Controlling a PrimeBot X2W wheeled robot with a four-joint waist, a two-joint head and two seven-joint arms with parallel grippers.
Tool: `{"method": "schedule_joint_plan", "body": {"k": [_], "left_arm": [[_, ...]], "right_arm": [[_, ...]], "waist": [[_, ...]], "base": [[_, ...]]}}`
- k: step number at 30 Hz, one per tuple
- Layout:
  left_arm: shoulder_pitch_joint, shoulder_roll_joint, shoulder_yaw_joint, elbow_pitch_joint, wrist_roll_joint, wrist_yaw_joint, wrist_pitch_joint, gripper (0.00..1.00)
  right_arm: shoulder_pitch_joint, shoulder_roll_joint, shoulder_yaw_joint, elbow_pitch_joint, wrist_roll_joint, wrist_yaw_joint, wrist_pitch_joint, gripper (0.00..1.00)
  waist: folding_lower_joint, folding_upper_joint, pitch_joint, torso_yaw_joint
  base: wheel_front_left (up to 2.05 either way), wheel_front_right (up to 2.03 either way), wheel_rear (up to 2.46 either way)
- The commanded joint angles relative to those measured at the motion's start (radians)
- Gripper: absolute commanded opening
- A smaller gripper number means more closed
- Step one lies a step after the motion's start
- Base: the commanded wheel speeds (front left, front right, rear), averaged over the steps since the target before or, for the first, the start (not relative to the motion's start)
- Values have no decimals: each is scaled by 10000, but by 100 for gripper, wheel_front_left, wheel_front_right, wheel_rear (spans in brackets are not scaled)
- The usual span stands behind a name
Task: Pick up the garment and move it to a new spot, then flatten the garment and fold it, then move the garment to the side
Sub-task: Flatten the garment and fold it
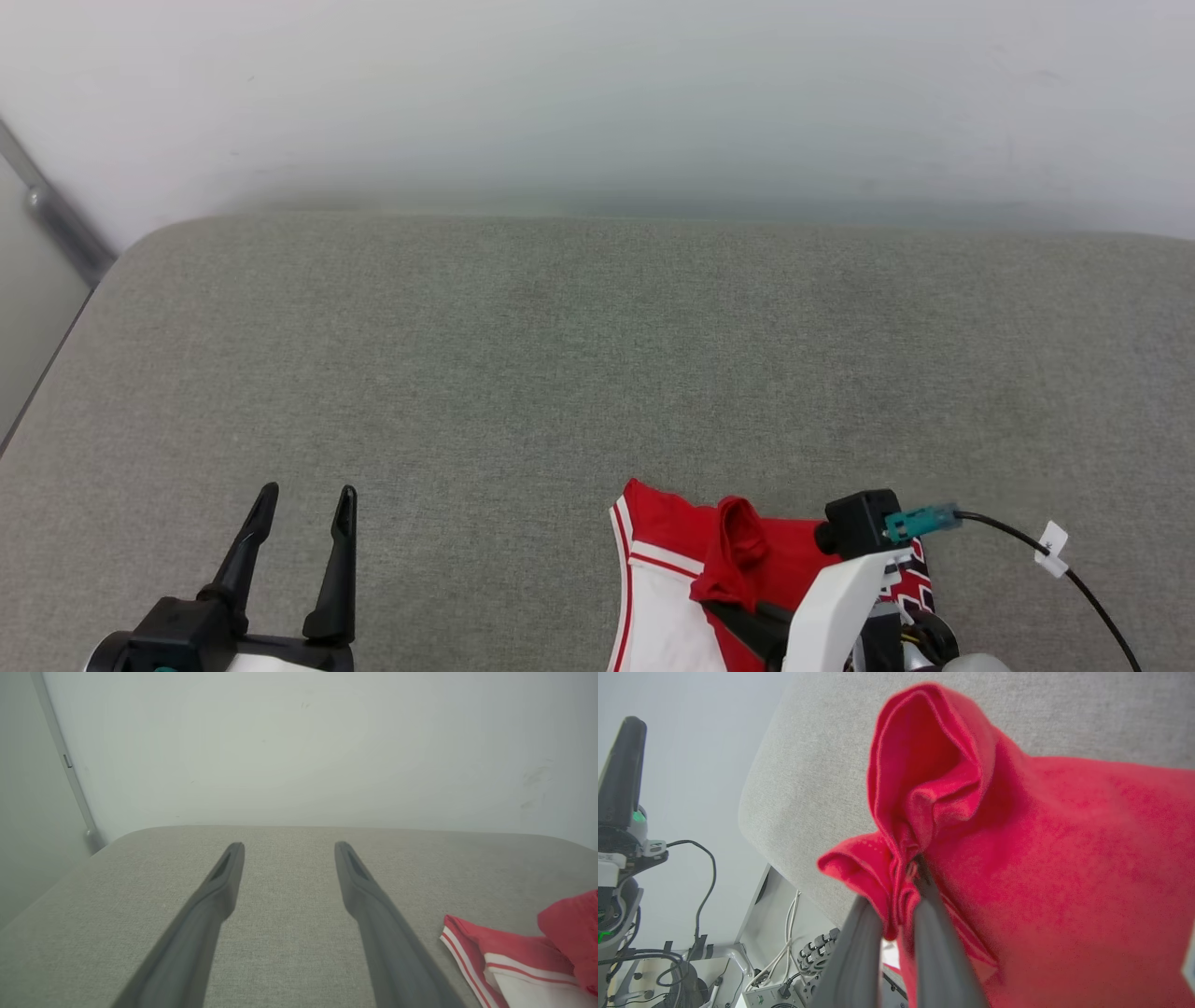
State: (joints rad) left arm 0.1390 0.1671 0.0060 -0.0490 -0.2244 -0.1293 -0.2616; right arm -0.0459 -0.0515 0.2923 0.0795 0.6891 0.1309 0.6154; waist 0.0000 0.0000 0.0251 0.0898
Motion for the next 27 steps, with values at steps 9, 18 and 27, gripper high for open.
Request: {"method": "schedule_joint_plan", "body": {"k": [9, 18, 27], "left_arm": [[-18, -52, 70, 48, -51, -13, -45, 100], [-54, -48, 45, 48, 2, -14, -45, 100], [-127, -26, -42, -16, 15, -14, -45, 100]], "right_arm": [[-473, 16, 1558, -78, 402, -2, -157, 100], [-1278, 17, 1420, -599, 13, -2, -533, 100], [-2218, -1013, 339, -609, -3053, -2, -1848, 100]], "waist": [[0, 0, 72, 84], [0, 0, 17, -164], [0, 0, 77, -636]], "base": [[0, 0, 0], [0, 0, 0], [0, 0, 0]]}}
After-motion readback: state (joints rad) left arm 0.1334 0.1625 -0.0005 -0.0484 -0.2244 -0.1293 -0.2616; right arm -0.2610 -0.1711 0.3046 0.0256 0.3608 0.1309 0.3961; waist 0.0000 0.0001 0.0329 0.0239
